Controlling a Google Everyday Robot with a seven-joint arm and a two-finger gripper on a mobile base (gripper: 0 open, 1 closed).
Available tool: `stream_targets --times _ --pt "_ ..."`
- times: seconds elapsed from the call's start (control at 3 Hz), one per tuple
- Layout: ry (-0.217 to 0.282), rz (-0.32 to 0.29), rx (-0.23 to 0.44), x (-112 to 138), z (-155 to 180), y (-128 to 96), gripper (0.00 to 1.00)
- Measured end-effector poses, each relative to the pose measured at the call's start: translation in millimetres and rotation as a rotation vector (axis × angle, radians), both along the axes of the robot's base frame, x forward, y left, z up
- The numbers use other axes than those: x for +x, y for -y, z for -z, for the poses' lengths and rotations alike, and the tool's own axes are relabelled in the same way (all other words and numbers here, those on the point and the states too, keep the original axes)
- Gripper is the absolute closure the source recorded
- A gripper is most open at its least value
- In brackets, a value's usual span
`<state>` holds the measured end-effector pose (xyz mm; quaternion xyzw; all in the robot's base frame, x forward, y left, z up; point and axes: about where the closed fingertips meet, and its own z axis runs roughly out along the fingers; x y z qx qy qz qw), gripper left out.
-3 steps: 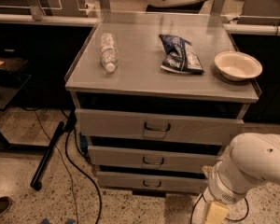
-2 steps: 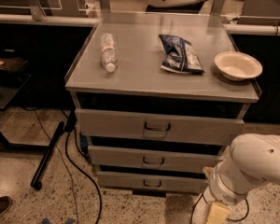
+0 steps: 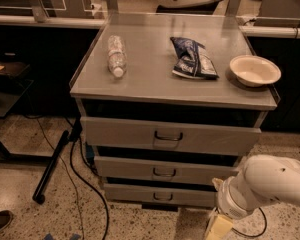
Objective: Open middle drawer
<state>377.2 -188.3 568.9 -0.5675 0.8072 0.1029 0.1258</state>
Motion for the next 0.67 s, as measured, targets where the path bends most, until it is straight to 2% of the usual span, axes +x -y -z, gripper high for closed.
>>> stream_targets --times 0.33,0.67 --pt "0.037 0.056 0.043 28.1 29.3 -0.5 0.0" --pt "0.05 0.089 0.073 48.1 54.7 0.7 0.0"
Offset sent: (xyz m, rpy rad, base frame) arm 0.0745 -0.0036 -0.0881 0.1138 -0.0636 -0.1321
